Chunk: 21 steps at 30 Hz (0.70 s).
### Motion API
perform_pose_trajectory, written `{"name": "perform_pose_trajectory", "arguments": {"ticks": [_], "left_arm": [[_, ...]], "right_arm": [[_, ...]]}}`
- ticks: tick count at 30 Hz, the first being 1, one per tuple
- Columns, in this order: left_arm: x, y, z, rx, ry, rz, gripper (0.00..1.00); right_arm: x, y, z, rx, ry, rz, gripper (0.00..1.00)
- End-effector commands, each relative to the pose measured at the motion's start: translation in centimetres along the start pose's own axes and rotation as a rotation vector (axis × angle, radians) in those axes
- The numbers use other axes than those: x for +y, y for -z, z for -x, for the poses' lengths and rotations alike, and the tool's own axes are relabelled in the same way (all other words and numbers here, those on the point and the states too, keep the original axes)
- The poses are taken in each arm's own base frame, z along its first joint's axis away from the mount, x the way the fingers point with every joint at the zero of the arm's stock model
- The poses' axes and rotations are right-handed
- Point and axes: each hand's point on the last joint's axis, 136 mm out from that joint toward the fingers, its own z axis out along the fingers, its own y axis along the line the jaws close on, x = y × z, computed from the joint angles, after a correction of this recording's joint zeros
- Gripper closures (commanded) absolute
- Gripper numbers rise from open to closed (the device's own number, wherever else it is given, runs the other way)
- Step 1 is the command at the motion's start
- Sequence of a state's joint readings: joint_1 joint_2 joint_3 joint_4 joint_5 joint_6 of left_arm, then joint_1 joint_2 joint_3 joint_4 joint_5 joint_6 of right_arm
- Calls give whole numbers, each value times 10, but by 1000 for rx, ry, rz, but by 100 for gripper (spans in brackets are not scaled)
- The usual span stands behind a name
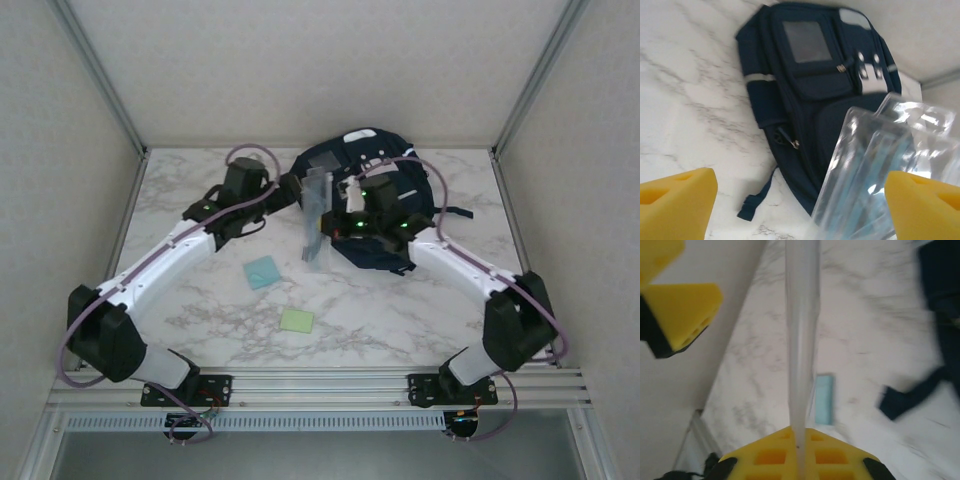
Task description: Pack books, pencil case, and school supplies into a backpack
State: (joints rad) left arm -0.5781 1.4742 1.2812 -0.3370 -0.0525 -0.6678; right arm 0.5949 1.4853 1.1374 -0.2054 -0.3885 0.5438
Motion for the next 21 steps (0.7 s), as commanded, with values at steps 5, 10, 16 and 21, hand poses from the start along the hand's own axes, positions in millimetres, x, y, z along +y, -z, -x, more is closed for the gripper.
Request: {"name": "perform_pose_trajectory", "arguments": {"ticks": [5,10,16,21], "left_arm": [[-51,-55,-64,132,-451,-5,20],[-79,-93,-105,230,-653,-47,25],[-108,-124,-148,340,-815,-152,22],[-98,-158,-173,437,-916,-105,21]], "right_arm": [[-107,113,10,-73,-137,-481,100],[-149,179,23,-201,-267,-598,100],[-183,222,19,-297,-418,-619,100],[-186,230,15,-342,-468,-560,100]]}}
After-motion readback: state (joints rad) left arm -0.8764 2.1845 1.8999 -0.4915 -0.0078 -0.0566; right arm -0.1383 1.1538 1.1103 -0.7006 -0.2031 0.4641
